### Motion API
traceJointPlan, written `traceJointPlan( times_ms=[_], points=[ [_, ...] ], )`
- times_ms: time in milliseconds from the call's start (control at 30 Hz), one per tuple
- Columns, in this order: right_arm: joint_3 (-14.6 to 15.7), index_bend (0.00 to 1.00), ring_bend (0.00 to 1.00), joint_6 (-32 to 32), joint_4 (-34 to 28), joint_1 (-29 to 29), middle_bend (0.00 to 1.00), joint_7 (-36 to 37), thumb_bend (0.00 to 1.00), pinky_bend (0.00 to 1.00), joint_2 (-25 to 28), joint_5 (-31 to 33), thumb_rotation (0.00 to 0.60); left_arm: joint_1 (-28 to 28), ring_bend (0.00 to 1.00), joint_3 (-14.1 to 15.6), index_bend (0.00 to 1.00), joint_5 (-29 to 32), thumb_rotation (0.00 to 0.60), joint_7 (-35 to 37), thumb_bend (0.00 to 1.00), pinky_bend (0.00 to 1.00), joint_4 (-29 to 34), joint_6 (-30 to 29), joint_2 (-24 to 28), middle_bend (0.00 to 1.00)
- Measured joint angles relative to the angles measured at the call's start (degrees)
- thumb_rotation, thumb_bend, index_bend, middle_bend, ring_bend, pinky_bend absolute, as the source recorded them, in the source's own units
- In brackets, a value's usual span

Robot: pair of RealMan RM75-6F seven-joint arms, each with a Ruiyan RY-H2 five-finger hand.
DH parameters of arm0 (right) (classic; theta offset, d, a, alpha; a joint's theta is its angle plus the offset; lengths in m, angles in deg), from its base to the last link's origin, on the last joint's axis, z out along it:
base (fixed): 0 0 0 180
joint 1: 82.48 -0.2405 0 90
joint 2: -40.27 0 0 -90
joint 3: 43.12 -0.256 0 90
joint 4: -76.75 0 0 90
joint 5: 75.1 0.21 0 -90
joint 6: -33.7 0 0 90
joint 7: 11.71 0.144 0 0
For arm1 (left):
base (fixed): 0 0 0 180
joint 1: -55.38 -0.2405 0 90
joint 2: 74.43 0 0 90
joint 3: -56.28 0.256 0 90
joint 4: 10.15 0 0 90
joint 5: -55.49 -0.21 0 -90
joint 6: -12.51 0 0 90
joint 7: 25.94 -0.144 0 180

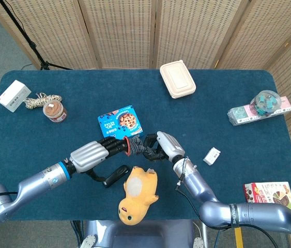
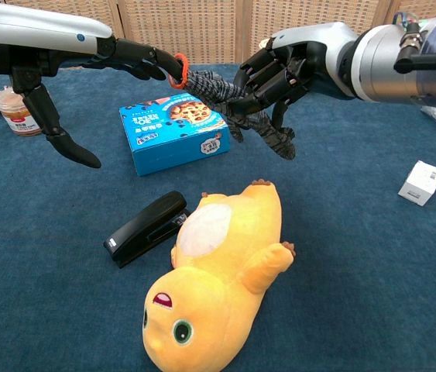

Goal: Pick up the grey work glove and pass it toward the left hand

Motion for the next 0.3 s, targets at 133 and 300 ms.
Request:
traceJointPlan(
  times_ms=[133,300],
  points=[
    [-0.01,0.56,0.45,0.10,-0.14,0.09,0.52,0.22,0.55,0.57,0.18,-0.17,0.600,0.13,0.00,-0.25,0.11,1.05,0.600,-0.98,0.13,0.02,0.18,0.41,-0.38,0.00],
    [0.06,0.56,0.45,0.24,-0.44,0.28,0.52,0.43,0.55,0.57,0.62,-0.35,0.600,0.10,0.00,-0.35,0.11,1.76,0.600,-1.94,0.13,0.02,0.33,0.61,-0.65,0.00]
  ],
)
